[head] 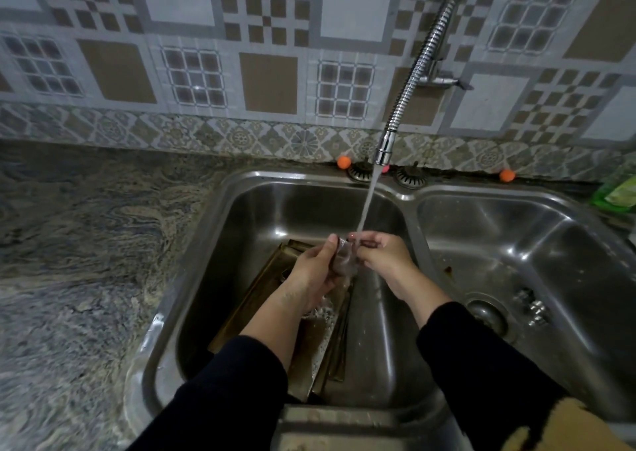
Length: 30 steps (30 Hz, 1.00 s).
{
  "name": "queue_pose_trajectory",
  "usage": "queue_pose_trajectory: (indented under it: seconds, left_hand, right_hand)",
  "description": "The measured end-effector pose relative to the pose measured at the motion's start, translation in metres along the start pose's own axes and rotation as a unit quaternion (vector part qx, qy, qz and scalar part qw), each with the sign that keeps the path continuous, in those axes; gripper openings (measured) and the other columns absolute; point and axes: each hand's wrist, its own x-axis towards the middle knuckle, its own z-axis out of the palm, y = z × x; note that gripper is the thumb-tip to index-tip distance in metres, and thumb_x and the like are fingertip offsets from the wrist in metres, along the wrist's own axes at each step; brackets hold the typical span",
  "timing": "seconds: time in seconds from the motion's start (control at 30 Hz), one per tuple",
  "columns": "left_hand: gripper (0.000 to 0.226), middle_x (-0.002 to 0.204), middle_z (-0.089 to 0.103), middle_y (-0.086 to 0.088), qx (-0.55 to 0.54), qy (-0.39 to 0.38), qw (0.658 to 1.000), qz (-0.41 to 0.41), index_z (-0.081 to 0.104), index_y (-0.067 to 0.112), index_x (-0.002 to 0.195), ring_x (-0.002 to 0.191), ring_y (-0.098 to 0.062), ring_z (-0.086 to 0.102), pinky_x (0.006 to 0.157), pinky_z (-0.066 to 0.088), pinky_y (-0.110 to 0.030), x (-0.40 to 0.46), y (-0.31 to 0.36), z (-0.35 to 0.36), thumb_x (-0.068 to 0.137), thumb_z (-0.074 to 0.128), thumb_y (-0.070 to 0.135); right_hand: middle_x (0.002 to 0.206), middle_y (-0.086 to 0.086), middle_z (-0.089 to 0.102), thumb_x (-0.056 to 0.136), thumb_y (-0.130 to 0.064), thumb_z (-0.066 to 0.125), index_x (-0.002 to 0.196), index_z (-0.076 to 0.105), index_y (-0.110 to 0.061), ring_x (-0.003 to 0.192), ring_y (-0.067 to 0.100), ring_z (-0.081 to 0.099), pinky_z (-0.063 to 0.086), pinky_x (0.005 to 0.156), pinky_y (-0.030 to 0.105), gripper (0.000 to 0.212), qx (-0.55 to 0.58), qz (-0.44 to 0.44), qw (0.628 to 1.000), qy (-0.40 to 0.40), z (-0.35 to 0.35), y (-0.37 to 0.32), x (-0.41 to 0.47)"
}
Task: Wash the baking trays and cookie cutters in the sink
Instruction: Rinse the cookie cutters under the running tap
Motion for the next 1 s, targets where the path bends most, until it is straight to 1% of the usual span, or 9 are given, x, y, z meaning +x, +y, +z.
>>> queue_pose_trajectory:
  seconds: [0.1, 0.27, 0.33, 0.5, 0.67, 0.77, 0.83, 0.9, 1.0]
  left_hand:
    - [0.046, 0.109, 0.069, -0.015, 0.007, -0.001, 0.998, -0.057, 0.06, 0.006, 0.114, 0.101, -0.027, 0.066, 0.092, 0.053, -0.038, -0.004, 0.002, 0.007, 0.097, 0.046, 0.046]
    - [0.04, 0.104, 0.073, -0.009, 0.065, -0.02, 0.997, 0.024, 0.063, 0.007, 0.115, 0.101, -0.021, 0.069, 0.099, 0.05, -0.039, -0.001, -0.003, 0.015, 0.097, 0.049, 0.04]
    - [0.03, 0.106, 0.072, -0.006, 0.098, -0.036, 0.992, 0.065, 0.064, 0.014, 0.108, 0.103, -0.017, 0.068, 0.101, 0.048, -0.037, -0.003, -0.005, 0.023, 0.1, 0.045, 0.035]
    - [0.043, 0.126, 0.061, -0.005, 0.218, -0.027, 0.963, 0.159, 0.05, 0.014, 0.136, 0.116, -0.017, 0.058, 0.103, 0.045, -0.038, 0.005, -0.007, 0.062, 0.099, 0.045, 0.036]
    - [0.044, 0.127, 0.058, -0.004, 0.376, -0.075, 0.886, 0.261, 0.045, 0.007, 0.138, 0.125, -0.025, 0.052, 0.108, 0.038, -0.035, 0.015, -0.022, 0.122, 0.099, 0.05, 0.025]
    - [0.061, 0.16, 0.016, -0.008, 0.539, -0.07, 0.803, 0.242, 0.022, 0.013, 0.151, 0.148, -0.022, 0.013, 0.12, 0.013, -0.043, 0.023, -0.042, 0.149, 0.099, 0.044, 0.035]
    - [0.068, 0.161, -0.015, -0.001, 0.641, -0.048, 0.742, 0.192, 0.004, 0.019, 0.155, 0.147, -0.017, -0.015, 0.118, -0.004, -0.053, 0.029, -0.059, 0.158, 0.1, 0.037, 0.043]
    - [0.072, 0.158, -0.025, 0.0, 0.705, -0.011, 0.685, 0.185, -0.004, 0.018, 0.154, 0.144, -0.015, -0.026, 0.115, -0.007, -0.059, 0.032, -0.072, 0.161, 0.099, 0.032, 0.048]
    - [0.075, 0.158, -0.024, 0.001, 0.716, 0.049, 0.666, 0.205, -0.007, 0.016, 0.153, 0.144, -0.013, -0.026, 0.116, -0.006, -0.058, 0.033, -0.081, 0.166, 0.098, 0.028, 0.053]
  right_hand:
    - [0.099, -0.002, 0.069, 0.083, -0.001, 0.065, 0.095, 0.07, -0.023, 0.095, 0.013, 0.064, 0.053, 0.083, 0.028, 0.026, -0.034, -0.013, 0.999, 0.012, -0.009, 0.002, -0.006]
    - [0.107, 0.009, 0.069, 0.089, -0.008, 0.061, 0.102, 0.068, -0.014, 0.102, 0.022, 0.064, 0.052, 0.093, 0.036, 0.017, 0.017, 0.014, 0.998, -0.053, -0.027, 0.0, -0.016]
    - [0.105, 0.002, 0.068, 0.086, -0.018, 0.068, 0.106, 0.067, -0.015, 0.098, 0.013, 0.064, 0.051, 0.085, 0.024, 0.021, -0.085, -0.025, 0.994, -0.061, -0.039, -0.004, -0.017]
    - [0.08, -0.003, 0.068, 0.07, -0.015, 0.083, 0.073, 0.063, -0.027, 0.08, 0.018, 0.064, 0.049, 0.078, 0.031, 0.024, -0.208, -0.086, 0.974, -0.006, -0.078, -0.014, -0.017]
    - [0.079, -0.008, 0.06, 0.072, -0.01, 0.081, 0.068, 0.062, -0.027, 0.074, 0.009, 0.058, 0.041, 0.064, 0.014, 0.026, -0.288, -0.081, 0.951, 0.08, -0.137, -0.001, -0.026]
    - [0.083, -0.003, 0.067, 0.071, -0.01, 0.082, 0.065, 0.061, -0.027, 0.081, 0.012, 0.061, 0.043, 0.074, 0.021, 0.027, -0.239, -0.02, 0.961, 0.139, -0.178, 0.029, -0.028]
    - [0.089, 0.001, 0.068, 0.072, -0.013, 0.081, 0.068, 0.064, -0.022, 0.086, 0.015, 0.061, 0.043, 0.08, 0.023, 0.02, -0.243, 0.037, 0.952, 0.18, -0.208, 0.053, -0.029]
    - [0.095, 0.006, 0.07, 0.075, -0.016, 0.079, 0.077, 0.067, -0.014, 0.092, 0.021, 0.063, 0.045, 0.084, 0.027, 0.011, -0.266, 0.102, 0.934, 0.216, -0.239, 0.077, -0.026]
    - [0.103, 0.012, 0.07, 0.08, -0.022, 0.074, 0.08, 0.067, -0.013, 0.102, 0.026, 0.063, 0.046, 0.085, 0.026, 0.012, -0.294, 0.191, 0.904, 0.244, -0.283, 0.116, -0.014]
